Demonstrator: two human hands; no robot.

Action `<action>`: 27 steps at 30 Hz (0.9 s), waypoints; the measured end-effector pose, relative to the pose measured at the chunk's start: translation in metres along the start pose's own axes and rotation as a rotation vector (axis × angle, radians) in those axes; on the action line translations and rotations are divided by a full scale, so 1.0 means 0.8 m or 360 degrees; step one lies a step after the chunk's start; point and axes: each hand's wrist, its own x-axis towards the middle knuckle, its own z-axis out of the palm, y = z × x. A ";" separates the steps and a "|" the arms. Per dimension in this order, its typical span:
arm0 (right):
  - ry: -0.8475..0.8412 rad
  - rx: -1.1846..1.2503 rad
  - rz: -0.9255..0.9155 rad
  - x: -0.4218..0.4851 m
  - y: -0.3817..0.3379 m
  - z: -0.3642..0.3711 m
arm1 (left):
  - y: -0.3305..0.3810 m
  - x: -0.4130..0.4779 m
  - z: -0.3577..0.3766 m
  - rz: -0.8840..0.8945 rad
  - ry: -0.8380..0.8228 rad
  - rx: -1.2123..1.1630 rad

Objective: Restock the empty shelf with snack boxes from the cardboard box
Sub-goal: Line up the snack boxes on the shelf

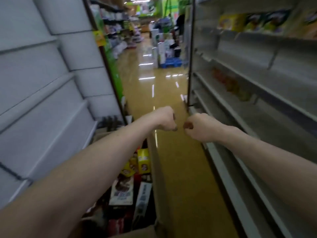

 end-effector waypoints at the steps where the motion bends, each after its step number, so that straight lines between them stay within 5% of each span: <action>1: -0.0059 0.0011 -0.0039 0.011 -0.018 0.014 | -0.028 -0.005 0.002 -0.0068 -0.0025 -0.0028; 14: -0.0609 0.0115 -0.0253 0.139 -0.164 0.178 | -0.325 -0.018 0.067 -0.0705 -0.0243 -0.0431; 27: -0.0852 0.0023 -0.0033 0.183 -0.154 0.295 | -0.417 0.024 0.181 -0.0883 -0.0445 -0.0775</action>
